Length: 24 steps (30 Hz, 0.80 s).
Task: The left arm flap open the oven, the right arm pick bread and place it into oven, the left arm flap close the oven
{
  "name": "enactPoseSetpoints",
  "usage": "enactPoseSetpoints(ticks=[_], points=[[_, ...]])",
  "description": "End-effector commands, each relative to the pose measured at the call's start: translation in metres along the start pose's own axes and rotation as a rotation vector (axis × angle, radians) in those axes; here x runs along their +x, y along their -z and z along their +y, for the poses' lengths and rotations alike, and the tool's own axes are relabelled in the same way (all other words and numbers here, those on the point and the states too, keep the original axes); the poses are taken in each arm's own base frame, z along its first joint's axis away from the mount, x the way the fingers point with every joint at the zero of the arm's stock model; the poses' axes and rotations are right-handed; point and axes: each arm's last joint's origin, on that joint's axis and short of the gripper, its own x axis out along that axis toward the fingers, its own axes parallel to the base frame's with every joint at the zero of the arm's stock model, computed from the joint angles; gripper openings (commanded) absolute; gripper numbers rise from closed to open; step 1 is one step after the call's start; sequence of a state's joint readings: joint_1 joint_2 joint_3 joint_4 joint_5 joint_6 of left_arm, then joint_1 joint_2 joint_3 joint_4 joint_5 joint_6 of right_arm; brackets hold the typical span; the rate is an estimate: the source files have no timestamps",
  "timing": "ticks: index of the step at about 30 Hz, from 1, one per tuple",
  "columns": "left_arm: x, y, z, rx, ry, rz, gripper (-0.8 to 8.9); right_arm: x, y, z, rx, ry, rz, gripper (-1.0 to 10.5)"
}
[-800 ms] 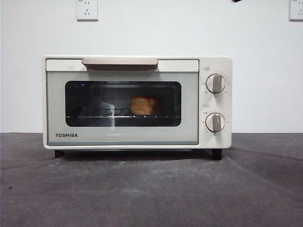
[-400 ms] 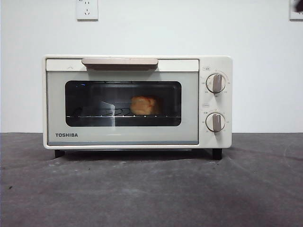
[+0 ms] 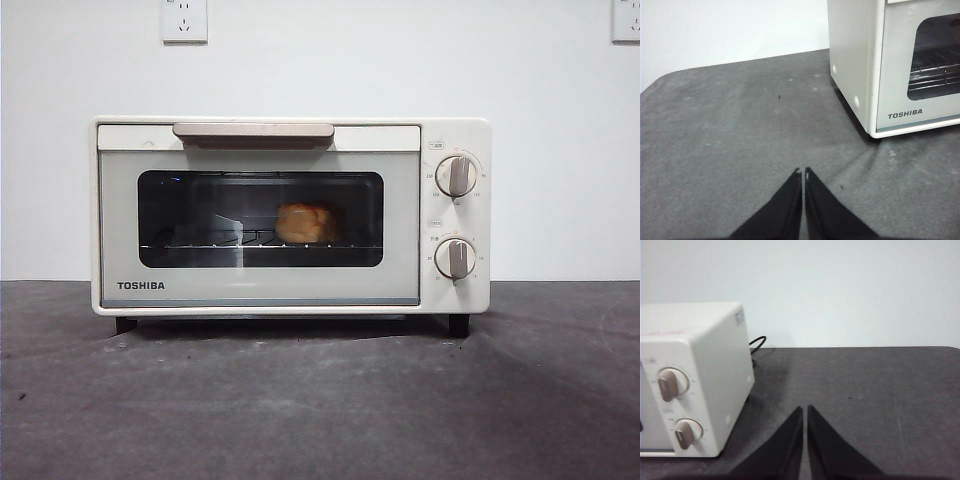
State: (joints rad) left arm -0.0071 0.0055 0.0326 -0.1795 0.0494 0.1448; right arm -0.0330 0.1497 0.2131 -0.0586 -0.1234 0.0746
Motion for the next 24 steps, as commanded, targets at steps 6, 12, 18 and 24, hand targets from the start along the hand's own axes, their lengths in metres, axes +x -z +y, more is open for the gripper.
enactPoseSetpoints(ticks=[6, 12, 18, 24], points=[[0.002, 0.007, -0.001, 0.009, 0.0, 0.025, 0.19, -0.002, 0.031, -0.003, 0.005, 0.03, 0.001, 0.1], [0.002, 0.007, -0.001, 0.009, 0.0, 0.026, 0.19, 0.001, 0.054, -0.005, 0.045, 0.031, 0.04, 0.1], [0.002, 0.007, -0.001, 0.009, 0.0, 0.026, 0.19, 0.0, 0.066, -0.006, 0.064, 0.042, 0.142, 0.1], [0.002, 0.007, -0.001, 0.009, 0.0, 0.025, 0.19, -0.001, 0.069, -0.006, 0.073, 0.038, 0.166, 0.1]])
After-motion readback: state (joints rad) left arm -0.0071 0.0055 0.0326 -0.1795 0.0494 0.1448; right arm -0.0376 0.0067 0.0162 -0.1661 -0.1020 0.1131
